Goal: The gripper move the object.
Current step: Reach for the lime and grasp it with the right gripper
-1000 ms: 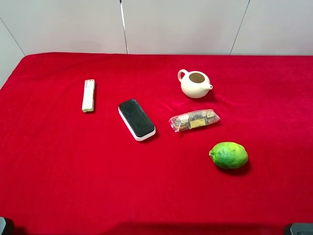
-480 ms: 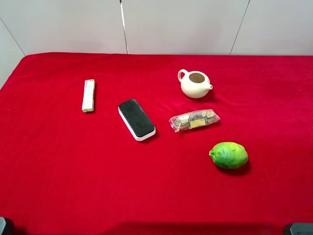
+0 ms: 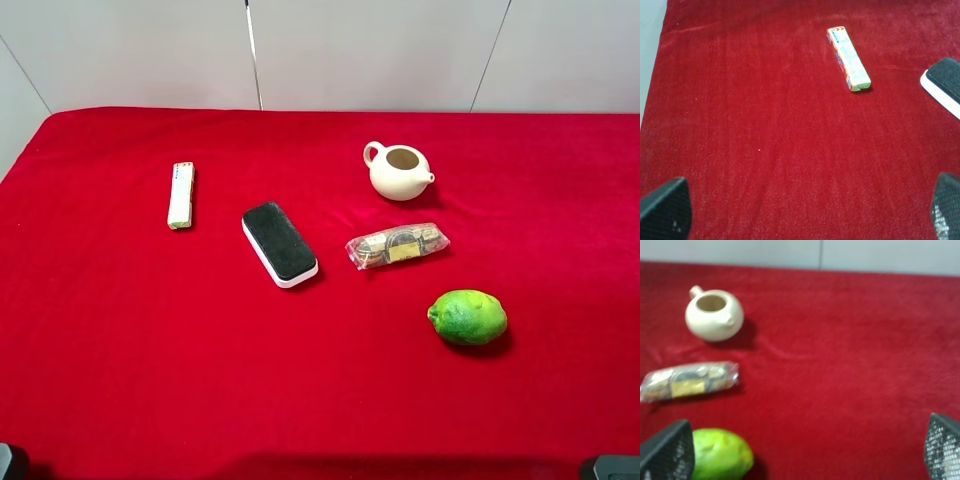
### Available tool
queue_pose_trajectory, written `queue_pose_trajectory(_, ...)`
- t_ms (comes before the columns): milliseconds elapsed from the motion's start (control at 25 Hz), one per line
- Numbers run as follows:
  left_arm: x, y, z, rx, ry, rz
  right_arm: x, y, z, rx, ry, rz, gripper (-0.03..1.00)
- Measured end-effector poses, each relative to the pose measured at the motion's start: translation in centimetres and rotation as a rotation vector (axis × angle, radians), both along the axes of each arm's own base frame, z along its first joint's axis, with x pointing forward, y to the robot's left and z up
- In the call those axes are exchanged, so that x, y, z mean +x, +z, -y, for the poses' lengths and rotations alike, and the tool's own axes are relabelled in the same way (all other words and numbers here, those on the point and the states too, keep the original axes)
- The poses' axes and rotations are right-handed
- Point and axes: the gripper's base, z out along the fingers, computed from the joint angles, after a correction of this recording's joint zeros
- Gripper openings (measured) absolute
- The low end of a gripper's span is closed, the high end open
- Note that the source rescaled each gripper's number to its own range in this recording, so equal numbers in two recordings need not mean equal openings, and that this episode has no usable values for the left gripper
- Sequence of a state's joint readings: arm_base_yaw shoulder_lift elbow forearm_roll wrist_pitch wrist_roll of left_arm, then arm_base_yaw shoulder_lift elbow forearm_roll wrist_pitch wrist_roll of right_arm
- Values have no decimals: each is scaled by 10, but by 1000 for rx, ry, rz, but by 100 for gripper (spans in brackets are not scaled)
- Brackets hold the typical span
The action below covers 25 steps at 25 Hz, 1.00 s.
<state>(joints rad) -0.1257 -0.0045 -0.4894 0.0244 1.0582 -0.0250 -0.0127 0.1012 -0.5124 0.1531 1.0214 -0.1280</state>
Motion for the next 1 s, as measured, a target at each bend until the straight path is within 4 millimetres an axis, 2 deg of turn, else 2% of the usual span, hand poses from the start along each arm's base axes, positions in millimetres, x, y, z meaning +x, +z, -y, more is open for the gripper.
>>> queue_pose_trajectory(200,0,0,0,0,0,0,27,14,-4,-40,82,-110,100)
queue_pose_trajectory(320,0,0,0,0,0,0,45,16,-5,-79,132,-179,100)
queue_pose_trajectory(480,0,0,0,0,0,0,62,12,-8,-118,209,-249,100)
queue_pose_trajectory(1000,0,0,0,0,0,0,93,-10,-30,-240,481,-453,100)
